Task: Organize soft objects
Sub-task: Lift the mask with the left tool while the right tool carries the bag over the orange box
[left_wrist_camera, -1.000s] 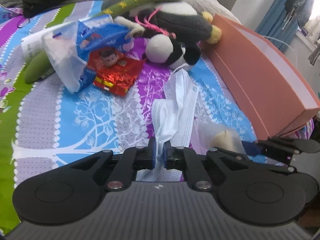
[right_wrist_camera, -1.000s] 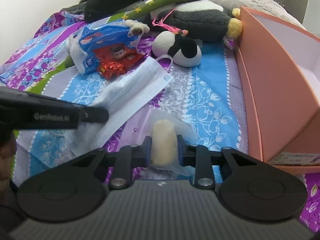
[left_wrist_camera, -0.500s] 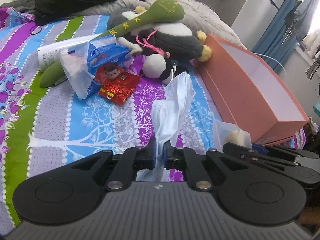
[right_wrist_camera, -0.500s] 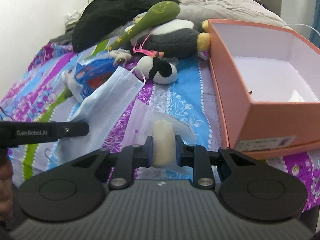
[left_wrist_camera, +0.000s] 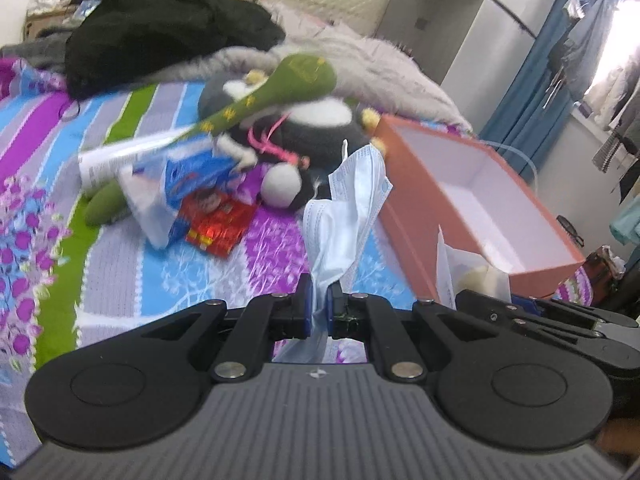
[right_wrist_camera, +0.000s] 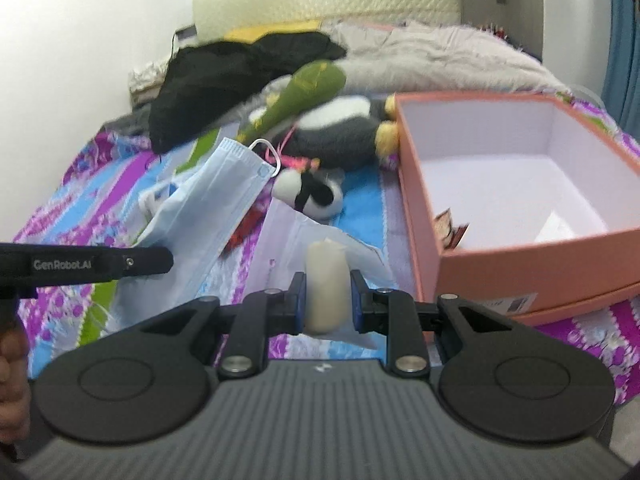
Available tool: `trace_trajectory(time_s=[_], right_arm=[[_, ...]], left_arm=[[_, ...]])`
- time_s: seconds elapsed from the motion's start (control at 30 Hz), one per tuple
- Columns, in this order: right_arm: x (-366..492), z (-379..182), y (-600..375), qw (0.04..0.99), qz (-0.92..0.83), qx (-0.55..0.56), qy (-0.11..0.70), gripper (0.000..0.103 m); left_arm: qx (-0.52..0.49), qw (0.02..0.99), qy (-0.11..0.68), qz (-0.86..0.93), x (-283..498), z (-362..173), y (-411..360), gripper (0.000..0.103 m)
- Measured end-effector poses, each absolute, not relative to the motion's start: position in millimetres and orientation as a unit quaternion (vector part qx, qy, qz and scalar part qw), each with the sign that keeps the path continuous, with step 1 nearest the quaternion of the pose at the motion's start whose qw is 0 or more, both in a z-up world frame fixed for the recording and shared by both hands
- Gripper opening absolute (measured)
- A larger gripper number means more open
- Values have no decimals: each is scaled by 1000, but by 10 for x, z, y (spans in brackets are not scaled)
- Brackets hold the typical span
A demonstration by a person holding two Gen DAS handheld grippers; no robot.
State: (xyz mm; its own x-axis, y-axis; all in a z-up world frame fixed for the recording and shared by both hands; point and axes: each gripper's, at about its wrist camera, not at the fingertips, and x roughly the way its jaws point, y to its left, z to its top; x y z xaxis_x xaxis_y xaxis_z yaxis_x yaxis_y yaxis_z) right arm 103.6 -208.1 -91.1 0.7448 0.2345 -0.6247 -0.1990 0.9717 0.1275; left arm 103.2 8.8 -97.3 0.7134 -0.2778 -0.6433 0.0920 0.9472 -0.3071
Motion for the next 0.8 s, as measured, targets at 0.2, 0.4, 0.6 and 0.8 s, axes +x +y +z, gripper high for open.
trace_trajectory(time_s=[0.2, 0.4, 0.6, 0.8], right_arm=[[1060, -580, -2185, 946, 118, 28, 300, 26], [1146, -217, -2321, 958, 116, 27, 260, 26], [1309, 153, -2526, 969, 102, 25, 224, 26], [1601, 394, -2839, 970, 74, 31, 231, 26]], left_arm=[[-124, 925, 338, -119, 1095, -637, -34, 8], [-112, 936, 302, -145, 1270, -221, -198, 8], [-99, 942, 269, -176, 1586, 237, -396, 8], [-115, 926, 279, -228, 1864, 550, -747, 8]])
